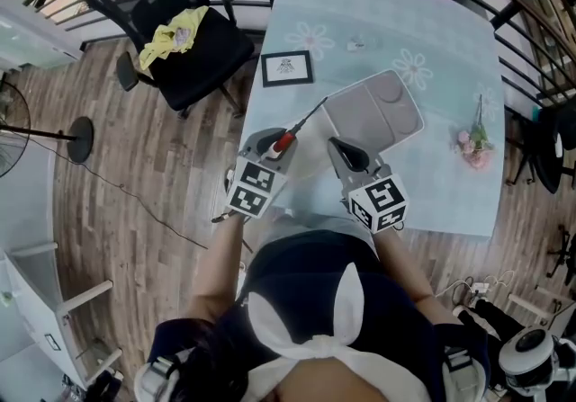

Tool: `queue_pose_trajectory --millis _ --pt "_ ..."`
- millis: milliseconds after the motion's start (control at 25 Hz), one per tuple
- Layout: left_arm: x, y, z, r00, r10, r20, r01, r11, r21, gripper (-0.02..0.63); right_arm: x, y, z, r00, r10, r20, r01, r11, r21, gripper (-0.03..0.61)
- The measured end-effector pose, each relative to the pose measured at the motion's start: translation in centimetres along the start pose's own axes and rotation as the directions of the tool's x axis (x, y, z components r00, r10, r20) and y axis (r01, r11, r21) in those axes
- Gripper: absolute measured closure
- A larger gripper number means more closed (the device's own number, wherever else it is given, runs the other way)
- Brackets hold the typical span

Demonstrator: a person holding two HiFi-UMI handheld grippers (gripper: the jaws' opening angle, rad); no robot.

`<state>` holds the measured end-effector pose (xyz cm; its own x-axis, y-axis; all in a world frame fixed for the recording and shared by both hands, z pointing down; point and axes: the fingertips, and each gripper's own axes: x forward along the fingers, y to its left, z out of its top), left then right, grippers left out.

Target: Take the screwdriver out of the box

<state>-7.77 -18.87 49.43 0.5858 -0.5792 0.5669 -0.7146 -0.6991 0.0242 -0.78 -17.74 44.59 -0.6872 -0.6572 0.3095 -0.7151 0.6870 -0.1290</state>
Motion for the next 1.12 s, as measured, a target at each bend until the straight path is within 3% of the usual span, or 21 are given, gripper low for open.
queue_pose_trajectory --millis 560,1120 --pt "-2.4 -0.7 1.9 0.995 0.009 0.095 -0.005 0.999 -0.042 0.506 -0.1 2.1 1.1 0.999 0.030 0.031 -0.030 0.999 -0.014 0.580" --pt "-3.8 -1.5 4.0 0.989 0.012 0.149 -0.008 1.000 -0.030 0.506 -0.4 2.7 2.1 0.999 0.029 0.046 -0.028 0.999 -0.020 0.580"
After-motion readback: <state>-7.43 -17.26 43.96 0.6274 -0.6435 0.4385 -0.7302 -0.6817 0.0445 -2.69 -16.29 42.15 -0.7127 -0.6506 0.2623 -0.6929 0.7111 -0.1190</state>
